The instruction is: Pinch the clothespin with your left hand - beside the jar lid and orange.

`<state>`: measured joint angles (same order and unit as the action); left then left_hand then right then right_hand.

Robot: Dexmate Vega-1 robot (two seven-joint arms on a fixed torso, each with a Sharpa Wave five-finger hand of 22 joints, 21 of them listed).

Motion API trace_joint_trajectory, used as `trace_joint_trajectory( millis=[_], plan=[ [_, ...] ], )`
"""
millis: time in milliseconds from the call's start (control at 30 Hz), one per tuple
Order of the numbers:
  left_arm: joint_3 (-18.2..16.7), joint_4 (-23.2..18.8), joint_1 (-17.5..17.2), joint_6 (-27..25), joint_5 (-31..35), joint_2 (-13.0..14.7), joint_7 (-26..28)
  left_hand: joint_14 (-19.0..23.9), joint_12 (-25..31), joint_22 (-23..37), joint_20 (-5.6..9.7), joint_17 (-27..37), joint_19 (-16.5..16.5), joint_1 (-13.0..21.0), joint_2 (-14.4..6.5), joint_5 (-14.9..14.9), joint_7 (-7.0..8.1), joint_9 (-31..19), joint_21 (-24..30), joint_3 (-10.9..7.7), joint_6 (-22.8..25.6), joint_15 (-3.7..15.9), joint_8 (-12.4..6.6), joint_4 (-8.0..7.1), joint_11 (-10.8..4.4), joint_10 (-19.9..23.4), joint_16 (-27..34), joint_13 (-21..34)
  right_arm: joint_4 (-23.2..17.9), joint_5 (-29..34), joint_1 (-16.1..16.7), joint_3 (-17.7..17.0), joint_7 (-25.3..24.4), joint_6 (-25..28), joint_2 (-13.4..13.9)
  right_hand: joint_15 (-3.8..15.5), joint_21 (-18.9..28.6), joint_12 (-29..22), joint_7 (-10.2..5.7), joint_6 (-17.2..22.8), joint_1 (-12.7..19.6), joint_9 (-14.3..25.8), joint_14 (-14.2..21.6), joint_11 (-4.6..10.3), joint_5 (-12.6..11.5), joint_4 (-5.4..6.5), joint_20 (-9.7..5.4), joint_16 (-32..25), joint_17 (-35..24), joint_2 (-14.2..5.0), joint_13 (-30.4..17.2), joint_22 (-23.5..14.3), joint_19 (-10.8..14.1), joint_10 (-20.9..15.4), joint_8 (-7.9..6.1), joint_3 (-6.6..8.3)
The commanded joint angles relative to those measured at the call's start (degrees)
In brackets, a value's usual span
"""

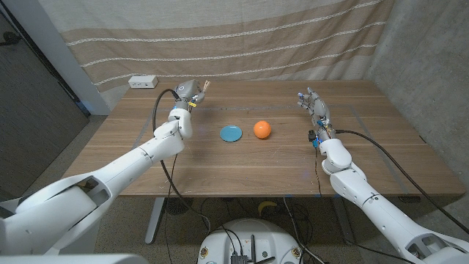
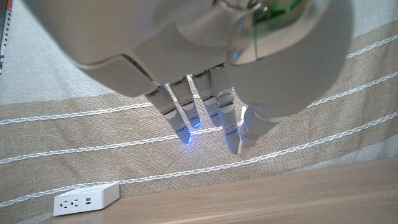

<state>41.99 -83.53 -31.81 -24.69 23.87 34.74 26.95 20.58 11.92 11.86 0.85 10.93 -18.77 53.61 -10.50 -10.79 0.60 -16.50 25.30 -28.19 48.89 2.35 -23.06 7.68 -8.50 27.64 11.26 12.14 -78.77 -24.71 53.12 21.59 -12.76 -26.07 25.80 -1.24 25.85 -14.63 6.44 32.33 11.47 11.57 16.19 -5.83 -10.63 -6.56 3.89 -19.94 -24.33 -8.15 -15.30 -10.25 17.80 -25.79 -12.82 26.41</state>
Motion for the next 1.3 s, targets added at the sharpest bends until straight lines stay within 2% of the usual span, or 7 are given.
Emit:
trace_joint_trajectory(
  millis=[33, 667, 1300],
  plan=[
    [-4.6, -2.6, -3.0, 8.4, -7.4, 1.2, -0.9, 0.7, 0.4, 0.1, 0.14, 0.0, -0.6, -0.4, -0.1, -0.4, 0.12, -13.8, 0.4, -3.61, -0.4, 6.84, -9.45, -2.16, -0.89, 1.8, 0.2, 0.1, -0.7, 0.2, 0.6, -0.2, -0.3, -0.1, 0.2, -0.12, -0.2, -0.2, 0.03, 0.7, -0.2, 0.3, 0.4, 0.04, -0.3, -0.06, -0.19, 0.0, -0.1, -0.32, -0.2, -0.3, 0.3, -0.5, 0.28, -0.02],
    [-9.1, -4.8, -5.8, 15.4, -15.9, 1.8, -4.9, 0.9, 0.2, 0.1, 0.07, 0.0, -0.8, -1.2, -0.1, -0.3, 0.26, -15.8, 0.9, -4.29, -1.2, 7.14, -10.93, -2.26, -1.11, 1.8, 0.1, 0.2, -1.8, 0.5, 1.6, -0.5, -0.7, -0.4, 0.5, -0.11, -0.4, -0.1, 0.02, 0.8, -0.2, 0.3, 0.4, 0.05, -0.3, -0.14, -0.18, 0.0, -0.2, -0.3, -0.3, -0.3, 0.4, -0.6, 0.31, -0.03],
    [-12.6, -6.2, -7.8, 20.2, -24.9, 2.8, -10.5, 0.7, 0.0, 0.1, -0.07, 0.1, -0.6, -1.8, -0.1, -0.3, 0.29, -17.5, 1.2, -4.94, -2.1, 6.65, -12.15, -2.26, -0.57, 1.5, 0.0, 0.2, -3.2, 1.1, 2.5, -0.7, -0.8, -0.6, 1.1, -0.05, -0.6, -0.1, -0.03, 0.8, -0.1, 0.3, 0.4, -0.03, -0.3, -0.21, -0.2, 0.1, -0.2, -0.32, -0.4, -0.3, 0.5, -0.7, 0.37, -0.04]
  ],
)
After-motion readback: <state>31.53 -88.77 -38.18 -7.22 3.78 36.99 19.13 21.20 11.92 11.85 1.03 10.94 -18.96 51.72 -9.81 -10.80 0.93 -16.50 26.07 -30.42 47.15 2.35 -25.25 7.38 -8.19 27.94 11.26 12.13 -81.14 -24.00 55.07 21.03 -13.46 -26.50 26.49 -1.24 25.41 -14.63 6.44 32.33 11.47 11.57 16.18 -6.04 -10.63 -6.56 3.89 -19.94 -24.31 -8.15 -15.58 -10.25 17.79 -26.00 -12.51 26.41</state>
